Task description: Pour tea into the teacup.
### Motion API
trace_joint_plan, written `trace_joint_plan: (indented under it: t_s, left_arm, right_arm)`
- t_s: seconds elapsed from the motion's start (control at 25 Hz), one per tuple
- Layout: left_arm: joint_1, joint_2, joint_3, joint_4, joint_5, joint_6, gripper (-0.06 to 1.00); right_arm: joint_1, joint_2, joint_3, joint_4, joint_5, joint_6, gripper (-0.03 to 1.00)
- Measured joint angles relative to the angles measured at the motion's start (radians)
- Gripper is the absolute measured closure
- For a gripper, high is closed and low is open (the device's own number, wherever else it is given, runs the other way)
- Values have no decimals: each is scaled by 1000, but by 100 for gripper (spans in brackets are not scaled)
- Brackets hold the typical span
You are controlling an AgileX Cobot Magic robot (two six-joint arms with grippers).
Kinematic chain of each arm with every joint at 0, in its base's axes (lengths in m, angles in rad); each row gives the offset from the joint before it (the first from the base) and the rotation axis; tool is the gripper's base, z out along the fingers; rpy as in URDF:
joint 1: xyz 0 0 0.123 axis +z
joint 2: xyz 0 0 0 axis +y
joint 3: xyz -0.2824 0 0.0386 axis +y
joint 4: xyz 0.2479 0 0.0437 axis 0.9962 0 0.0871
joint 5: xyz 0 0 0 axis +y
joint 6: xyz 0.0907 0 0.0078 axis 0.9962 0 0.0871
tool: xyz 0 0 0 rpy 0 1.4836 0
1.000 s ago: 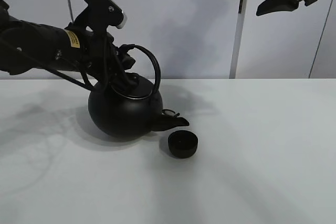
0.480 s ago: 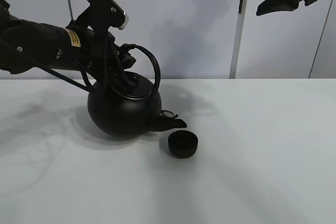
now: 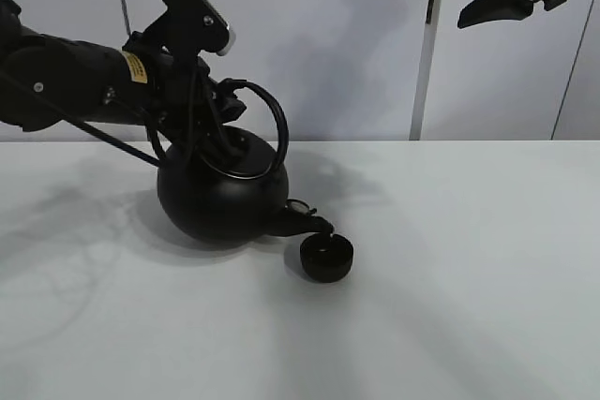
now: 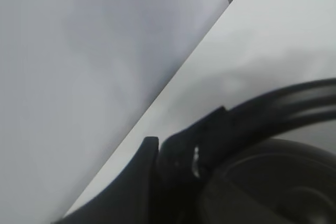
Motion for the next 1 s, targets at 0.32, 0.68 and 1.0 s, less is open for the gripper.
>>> trace_joint_plan:
  t_s: [0.32,0.68,1.0]
  left_arm:
    - [0,0,-21,0,1,12,86]
    - [0,1,-21,0,15,-19,86]
    - [0,0,-21,-65,38,-86,86]
  right_arm:
    - [0,0,0,0,0,0,34]
    - [0,0,0,0,0,0,34]
    - [0,0,0,0,0,0,34]
